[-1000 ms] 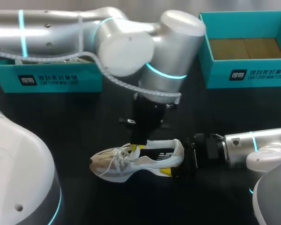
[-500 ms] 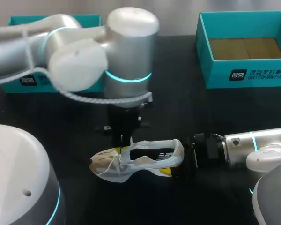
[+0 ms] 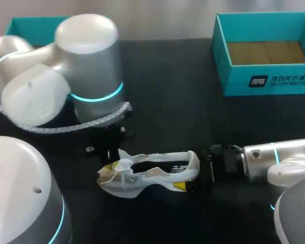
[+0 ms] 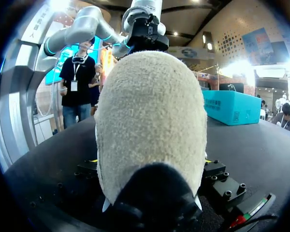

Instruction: Take the shoe out of the shoebox, open the shoe tongue, remove and reinsert the insole, then place the shoe into the shoebox

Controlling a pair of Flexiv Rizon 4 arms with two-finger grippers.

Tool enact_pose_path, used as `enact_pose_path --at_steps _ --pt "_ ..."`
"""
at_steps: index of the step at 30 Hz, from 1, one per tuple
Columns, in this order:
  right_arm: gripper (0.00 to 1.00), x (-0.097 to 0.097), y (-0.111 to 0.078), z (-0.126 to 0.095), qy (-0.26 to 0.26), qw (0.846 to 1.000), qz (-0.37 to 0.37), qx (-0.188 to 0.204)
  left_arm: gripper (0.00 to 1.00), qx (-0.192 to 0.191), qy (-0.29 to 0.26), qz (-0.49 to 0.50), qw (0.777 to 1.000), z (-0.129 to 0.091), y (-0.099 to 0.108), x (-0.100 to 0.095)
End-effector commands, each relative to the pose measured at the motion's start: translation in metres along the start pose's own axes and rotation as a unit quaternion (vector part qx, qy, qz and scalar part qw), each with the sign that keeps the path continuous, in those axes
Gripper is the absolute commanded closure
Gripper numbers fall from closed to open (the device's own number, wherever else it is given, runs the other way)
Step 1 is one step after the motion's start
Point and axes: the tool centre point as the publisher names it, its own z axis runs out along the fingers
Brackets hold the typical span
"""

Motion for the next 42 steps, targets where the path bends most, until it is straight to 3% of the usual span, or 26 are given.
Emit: enact_pose_path --at_steps 1,9,16,18,23,27,29,31,42 --pt "1.0 0.0 0.0 0.0 -0.001 1.0 0.001 0.002 1.0 -0.005 0.049 -0.119 0.992 0.008 -0.005 -0.01" --pt "1.0 0.0 0.0 0.0 -0.001 1.0 0.001 0.002 1.0 0.001 -0.019 -0.099 0.995 0.048 -0.016 -0.01" --pt "1.0 0.0 0.0 0.0 -0.001 1.0 0.001 0.002 1.0 0.001 -0.05 -0.092 0.994 0.062 -0.019 -0.009" --pt "1.0 0.0 0.0 0.0 -0.001 1.0 0.001 0.002 0.73 0.009 -0.059 -0.087 0.994 0.064 -0.019 -0.01" --pt "1.0 0.0 0.0 0.0 -0.001 1.0 0.001 0.002 0.53 0.022 -0.08 -0.066 0.994 0.063 -0.02 -0.018" --pt "1.0 0.0 0.0 0.0 -0.001 1.0 0.001 0.002 0.49 0.029 -0.084 -0.054 0.995 0.056 -0.022 -0.027" --pt "1.0 0.0 0.0 0.0 -0.001 1.0 0.001 0.002 0.33 0.03 -0.081 -0.046 0.995 0.05 -0.022 -0.031" --pt "1.0 0.0 0.0 0.0 -0.001 1.0 0.001 0.002 0.3 0.032 -0.075 -0.041 0.996 0.042 -0.021 -0.034" --pt "1.0 0.0 0.0 0.0 -0.001 1.0 0.001 0.002 0.38 0.016 -0.012 0.023 1.0 -0.019 -0.017 -0.028"
